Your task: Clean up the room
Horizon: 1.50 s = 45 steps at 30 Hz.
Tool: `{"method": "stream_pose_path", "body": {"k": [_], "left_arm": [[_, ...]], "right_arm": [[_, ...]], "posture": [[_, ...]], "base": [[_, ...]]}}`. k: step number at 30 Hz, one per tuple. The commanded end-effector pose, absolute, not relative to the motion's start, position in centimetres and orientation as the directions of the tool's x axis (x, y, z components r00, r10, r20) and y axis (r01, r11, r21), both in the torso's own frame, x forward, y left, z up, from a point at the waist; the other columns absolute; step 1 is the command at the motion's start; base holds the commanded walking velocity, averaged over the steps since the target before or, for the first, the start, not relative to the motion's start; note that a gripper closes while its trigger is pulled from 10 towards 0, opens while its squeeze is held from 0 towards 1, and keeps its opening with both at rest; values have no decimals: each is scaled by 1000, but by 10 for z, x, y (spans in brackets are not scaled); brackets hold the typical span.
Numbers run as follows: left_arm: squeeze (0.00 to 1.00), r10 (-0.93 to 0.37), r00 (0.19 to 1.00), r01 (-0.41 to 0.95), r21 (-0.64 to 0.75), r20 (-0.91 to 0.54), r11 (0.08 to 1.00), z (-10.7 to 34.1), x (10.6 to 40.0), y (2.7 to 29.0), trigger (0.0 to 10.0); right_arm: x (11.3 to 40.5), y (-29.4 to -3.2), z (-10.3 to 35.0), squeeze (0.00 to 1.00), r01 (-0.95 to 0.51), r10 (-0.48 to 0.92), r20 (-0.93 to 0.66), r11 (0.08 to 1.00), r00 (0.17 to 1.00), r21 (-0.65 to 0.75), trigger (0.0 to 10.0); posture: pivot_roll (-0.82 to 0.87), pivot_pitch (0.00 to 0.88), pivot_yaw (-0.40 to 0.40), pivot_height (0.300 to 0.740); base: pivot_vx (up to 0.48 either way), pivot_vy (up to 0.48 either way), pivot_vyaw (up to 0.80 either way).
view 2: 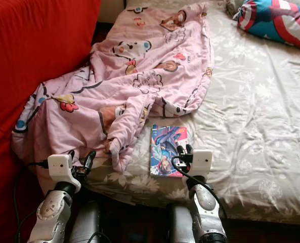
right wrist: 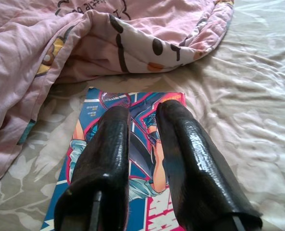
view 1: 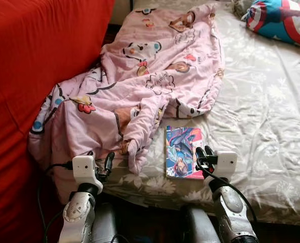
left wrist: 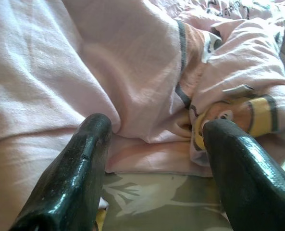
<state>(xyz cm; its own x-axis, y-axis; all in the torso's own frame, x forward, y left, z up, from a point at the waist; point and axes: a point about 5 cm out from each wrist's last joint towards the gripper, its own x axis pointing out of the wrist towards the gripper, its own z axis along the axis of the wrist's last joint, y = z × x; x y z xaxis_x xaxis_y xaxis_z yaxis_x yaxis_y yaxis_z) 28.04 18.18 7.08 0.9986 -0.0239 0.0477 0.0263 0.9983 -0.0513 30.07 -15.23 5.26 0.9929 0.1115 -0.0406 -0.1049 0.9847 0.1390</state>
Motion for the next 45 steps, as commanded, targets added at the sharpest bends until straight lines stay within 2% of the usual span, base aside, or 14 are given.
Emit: {"method": "stream_pose_path", "body": {"k": [1, 32, 45], "left_arm": [[0, -23, 999, 24, -59, 23, 998, 65, 276, 182, 10000], [0, -26, 999, 28, -64, 28, 998, 66, 276, 182, 10000], [0, -26, 999, 27, -56, 26, 998, 66, 273, 183, 10000]], "right_arm": [[295, -154, 43, 0, -99, 111, -83, 986, 990, 136, 10000], [300, -154, 43, 0, -94, 108, -97, 986, 989, 137, 10000], [306, -159, 40, 0, -80, 101, -130, 984, 986, 157, 10000]], "posture": [[-18, 257, -17, 582], [-18, 263, -17, 582], [-7, 282, -7, 582]], "base": [[315, 0, 0], [345, 0, 0], [0, 0, 0]]}}
